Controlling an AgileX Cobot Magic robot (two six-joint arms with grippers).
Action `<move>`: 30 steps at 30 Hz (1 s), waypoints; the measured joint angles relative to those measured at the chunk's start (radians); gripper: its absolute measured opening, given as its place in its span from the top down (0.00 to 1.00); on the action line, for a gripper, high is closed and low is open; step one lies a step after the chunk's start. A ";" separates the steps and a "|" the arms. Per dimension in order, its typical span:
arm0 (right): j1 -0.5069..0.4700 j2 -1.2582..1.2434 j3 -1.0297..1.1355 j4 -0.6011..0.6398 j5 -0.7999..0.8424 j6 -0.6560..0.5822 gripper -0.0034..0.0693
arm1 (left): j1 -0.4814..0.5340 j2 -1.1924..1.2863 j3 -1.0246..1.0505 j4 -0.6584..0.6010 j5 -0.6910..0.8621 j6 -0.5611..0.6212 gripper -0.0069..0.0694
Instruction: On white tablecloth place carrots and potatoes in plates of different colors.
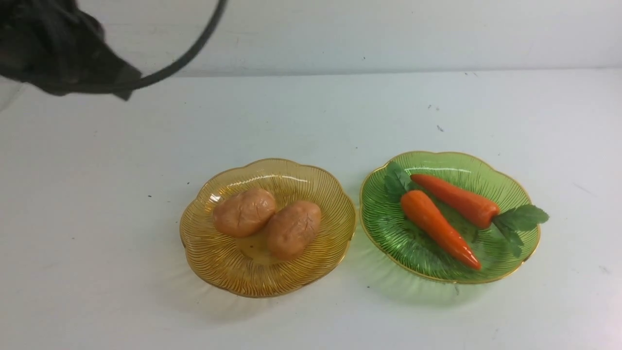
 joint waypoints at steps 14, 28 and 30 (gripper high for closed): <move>-0.003 0.000 0.000 0.017 0.011 0.113 0.97 | 0.000 -0.570 0.549 -0.029 0.015 -0.175 0.91; -0.003 0.000 0.000 0.019 0.011 0.118 0.97 | 0.000 -0.842 0.965 -0.028 -0.844 -0.219 0.91; -0.003 0.000 0.000 0.019 0.011 0.118 0.97 | 0.000 -0.842 1.004 -0.028 -0.910 -0.219 0.91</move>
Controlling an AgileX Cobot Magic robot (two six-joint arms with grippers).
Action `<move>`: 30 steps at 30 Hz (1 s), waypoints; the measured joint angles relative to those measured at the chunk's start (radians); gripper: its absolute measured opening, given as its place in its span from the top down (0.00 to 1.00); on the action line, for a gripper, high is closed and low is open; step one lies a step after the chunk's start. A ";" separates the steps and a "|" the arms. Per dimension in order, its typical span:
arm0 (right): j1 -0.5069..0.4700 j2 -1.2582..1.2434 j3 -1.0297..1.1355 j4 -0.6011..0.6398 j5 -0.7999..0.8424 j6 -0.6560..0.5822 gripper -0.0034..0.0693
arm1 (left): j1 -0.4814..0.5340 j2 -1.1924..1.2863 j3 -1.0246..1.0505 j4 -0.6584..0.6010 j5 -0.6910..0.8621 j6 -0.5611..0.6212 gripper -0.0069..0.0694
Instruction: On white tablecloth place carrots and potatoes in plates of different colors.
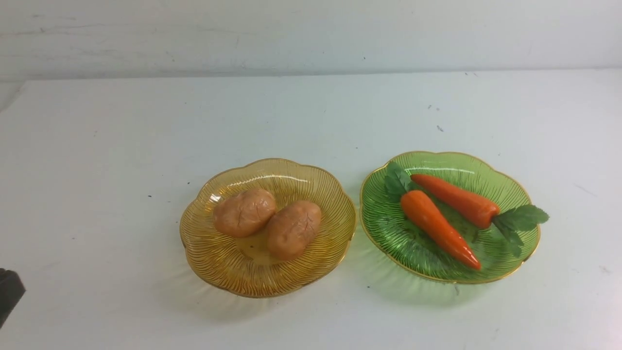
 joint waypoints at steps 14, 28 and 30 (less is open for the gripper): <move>0.000 0.000 0.000 0.001 0.000 0.000 0.97 | 0.080 -0.016 0.170 0.041 -0.019 0.039 0.91; 0.000 0.000 0.000 0.001 0.001 0.000 0.97 | 0.354 -0.173 0.348 -0.079 0.028 0.128 0.91; 0.000 0.000 0.000 0.001 0.001 0.000 0.97 | 0.354 -0.174 0.349 -0.079 0.038 0.137 0.91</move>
